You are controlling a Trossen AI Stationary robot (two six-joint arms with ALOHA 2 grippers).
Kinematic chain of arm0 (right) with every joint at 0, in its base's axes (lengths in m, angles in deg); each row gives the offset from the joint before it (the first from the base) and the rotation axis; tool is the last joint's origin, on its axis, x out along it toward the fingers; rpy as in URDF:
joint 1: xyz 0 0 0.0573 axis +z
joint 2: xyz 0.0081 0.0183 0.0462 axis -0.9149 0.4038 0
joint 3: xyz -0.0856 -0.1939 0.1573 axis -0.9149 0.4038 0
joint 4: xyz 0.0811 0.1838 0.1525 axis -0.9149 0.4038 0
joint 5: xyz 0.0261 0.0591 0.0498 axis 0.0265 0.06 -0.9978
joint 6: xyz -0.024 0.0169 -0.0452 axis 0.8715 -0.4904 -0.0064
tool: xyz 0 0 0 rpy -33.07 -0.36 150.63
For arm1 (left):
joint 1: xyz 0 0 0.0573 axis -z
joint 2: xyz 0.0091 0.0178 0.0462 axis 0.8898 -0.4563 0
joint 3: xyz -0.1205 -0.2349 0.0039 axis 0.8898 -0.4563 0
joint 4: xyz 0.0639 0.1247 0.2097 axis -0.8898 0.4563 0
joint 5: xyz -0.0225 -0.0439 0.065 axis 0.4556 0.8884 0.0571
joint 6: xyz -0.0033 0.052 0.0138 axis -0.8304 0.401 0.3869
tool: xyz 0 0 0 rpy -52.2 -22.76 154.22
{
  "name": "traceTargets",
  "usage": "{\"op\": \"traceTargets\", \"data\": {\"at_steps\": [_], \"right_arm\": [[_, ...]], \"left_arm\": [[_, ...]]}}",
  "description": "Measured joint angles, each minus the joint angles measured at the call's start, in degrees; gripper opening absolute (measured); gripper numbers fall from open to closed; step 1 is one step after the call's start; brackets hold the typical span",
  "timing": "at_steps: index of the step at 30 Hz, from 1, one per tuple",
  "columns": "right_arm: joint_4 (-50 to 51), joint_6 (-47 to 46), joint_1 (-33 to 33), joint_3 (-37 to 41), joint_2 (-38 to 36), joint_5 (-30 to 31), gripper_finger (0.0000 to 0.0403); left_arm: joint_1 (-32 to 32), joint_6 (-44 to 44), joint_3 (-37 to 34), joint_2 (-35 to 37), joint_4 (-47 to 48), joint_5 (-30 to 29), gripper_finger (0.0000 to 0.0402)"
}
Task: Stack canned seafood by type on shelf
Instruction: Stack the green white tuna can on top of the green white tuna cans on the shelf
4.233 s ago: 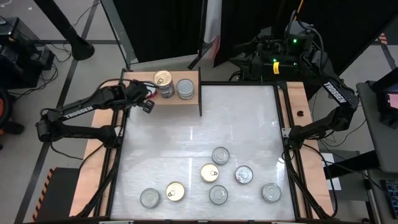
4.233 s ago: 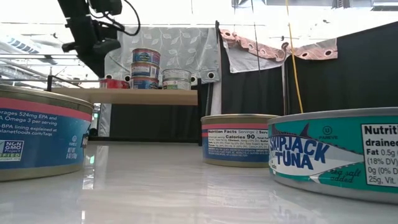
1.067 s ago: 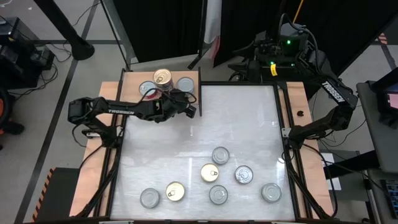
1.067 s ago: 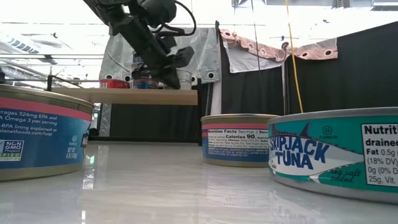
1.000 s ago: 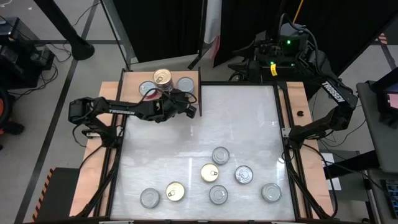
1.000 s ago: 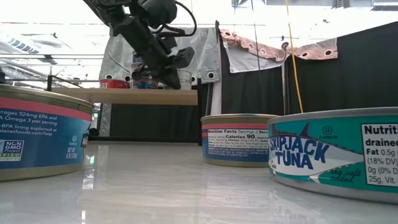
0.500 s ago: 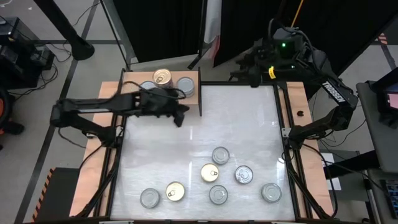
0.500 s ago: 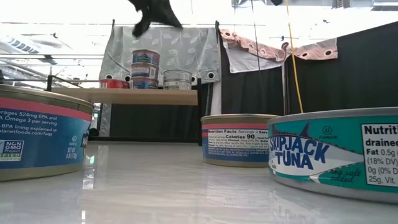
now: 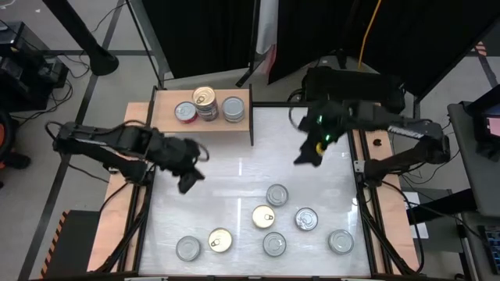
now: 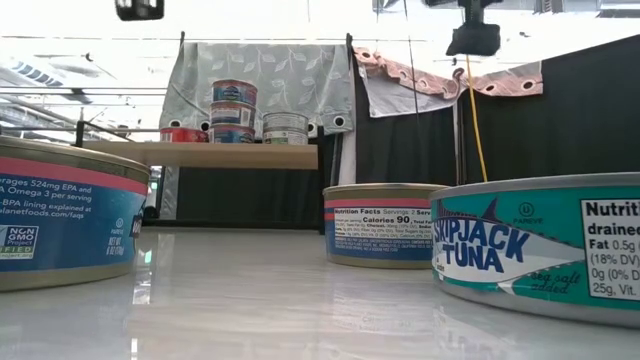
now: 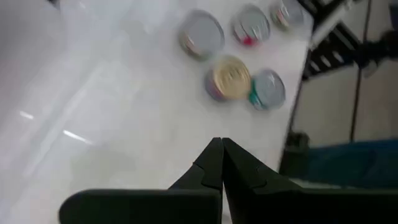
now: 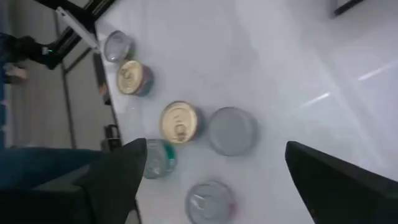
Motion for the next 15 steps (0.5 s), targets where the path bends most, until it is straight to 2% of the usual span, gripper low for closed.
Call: {"op": "traceTargets", "data": {"at_steps": [4, 7, 11, 15], "right_arm": [[-12.23, -10.36, 8.04, 9.6, -2.35, 2.96, 0.0332], [-17.69, -16.28, 13.66, 15.16, -2.4, 7.13, 0.0273], [-24.05, -22.01, 20.08, 22.49, -0.86, 12.99, 0.0165], [-31.69, -26.8, 23.47, 29.26, 2.02, 13.57, 0.0038]], "left_arm": [[9.64, -6.42, 0.0, -0.32, 0.17, -0.85, 0.0004], [17.12, -11.49, 0.0, -1.22, 0.43, -5.79, 0.0004], [25.89, -18.32, 0.0, -2.86, 0.35, -14.63, 0.0004], [31.33, -21.82, 0.0, -4.94, 0.27, -19.96, 0.0004]]}}
